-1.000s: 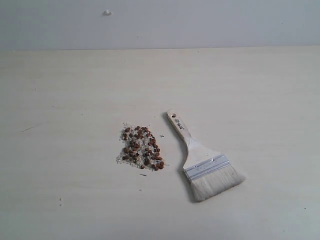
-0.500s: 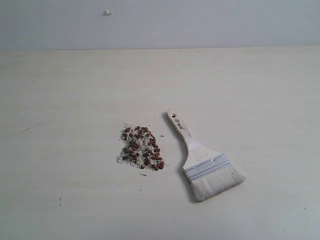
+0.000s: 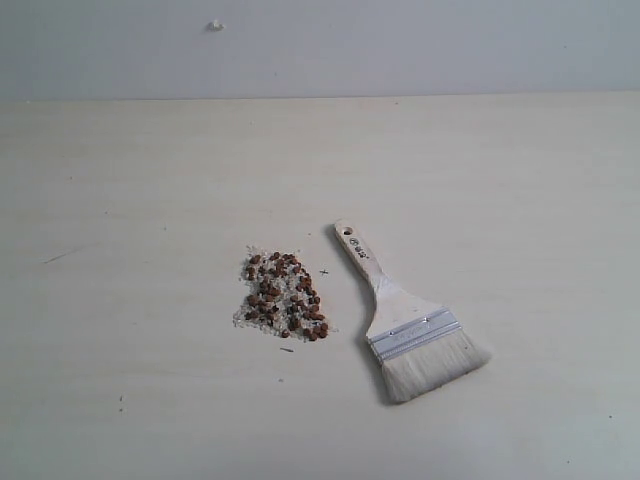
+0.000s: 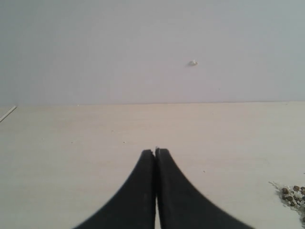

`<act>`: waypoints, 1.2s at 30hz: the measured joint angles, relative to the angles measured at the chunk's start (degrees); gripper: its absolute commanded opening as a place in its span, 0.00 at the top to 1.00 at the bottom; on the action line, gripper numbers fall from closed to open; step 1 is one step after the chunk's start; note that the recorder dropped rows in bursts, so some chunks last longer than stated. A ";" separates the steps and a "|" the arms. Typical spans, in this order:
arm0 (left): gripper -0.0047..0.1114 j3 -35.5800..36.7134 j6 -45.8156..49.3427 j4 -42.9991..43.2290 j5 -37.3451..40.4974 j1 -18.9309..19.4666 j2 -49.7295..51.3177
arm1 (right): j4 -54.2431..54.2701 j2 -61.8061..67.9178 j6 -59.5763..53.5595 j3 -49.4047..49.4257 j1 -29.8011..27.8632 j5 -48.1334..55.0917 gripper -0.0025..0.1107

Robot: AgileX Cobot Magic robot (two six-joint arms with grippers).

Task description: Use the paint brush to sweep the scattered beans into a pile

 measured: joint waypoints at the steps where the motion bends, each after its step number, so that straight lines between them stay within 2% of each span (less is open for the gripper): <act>1: 0.96 0.00 0.00 0.00 0.00 0.00 0.00 | 0.10 0.00 0.00 0.00 0.00 0.00 0.98; 36: 0.96 0.00 0.00 0.00 0.00 0.00 0.00 | 0.77 0.00 0.00 0.00 0.00 0.00 0.98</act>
